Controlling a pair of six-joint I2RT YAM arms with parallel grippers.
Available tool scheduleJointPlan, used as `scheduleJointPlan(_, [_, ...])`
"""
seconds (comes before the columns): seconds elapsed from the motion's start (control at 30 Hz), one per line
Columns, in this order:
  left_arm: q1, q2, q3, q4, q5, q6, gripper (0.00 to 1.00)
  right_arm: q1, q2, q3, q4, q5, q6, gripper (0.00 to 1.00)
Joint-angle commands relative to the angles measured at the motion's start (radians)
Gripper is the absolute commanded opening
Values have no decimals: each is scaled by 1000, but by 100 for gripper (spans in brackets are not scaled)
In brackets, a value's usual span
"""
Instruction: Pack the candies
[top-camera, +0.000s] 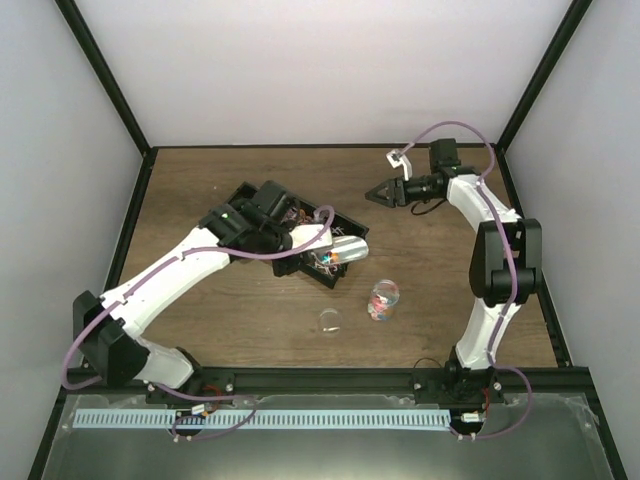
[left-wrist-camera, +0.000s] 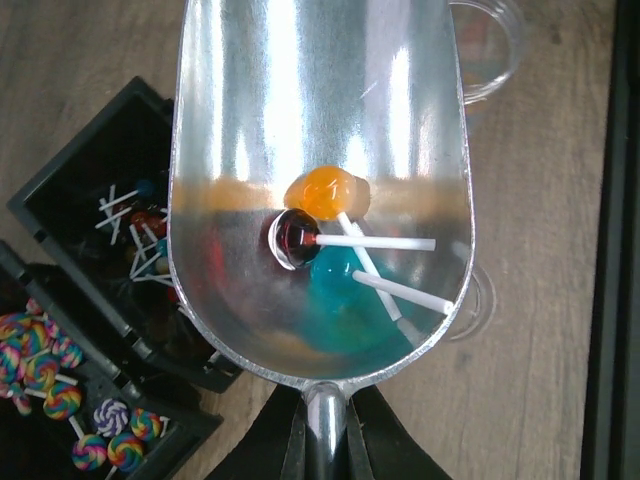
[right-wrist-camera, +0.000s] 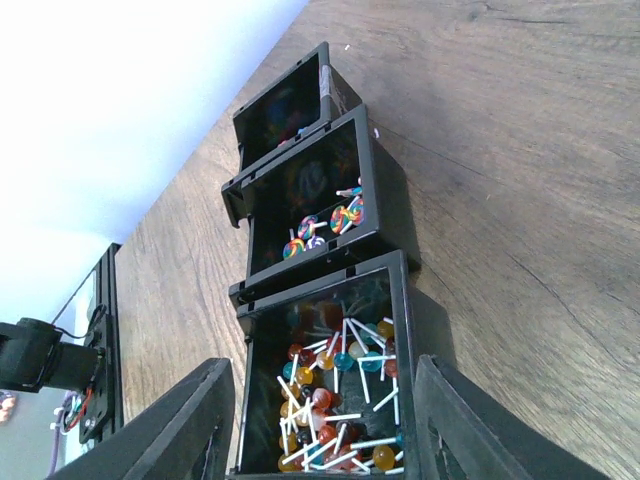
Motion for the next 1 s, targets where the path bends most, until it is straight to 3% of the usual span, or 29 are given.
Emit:
scheduleJointPlan(0.0, [-59, 39, 86, -144, -16, 98, 4, -31, -56, -30, -36, -19, -40, 52])
scheduleJointPlan(0.43, [-210, 180, 240, -271, -85, 118, 4, -83, -118, -156, -21, -15, -65, 53])
scheduleJointPlan(0.97, [-236, 371, 399, -408, -145, 39, 4, -103, -150, -224, 0, -27, -71, 52])
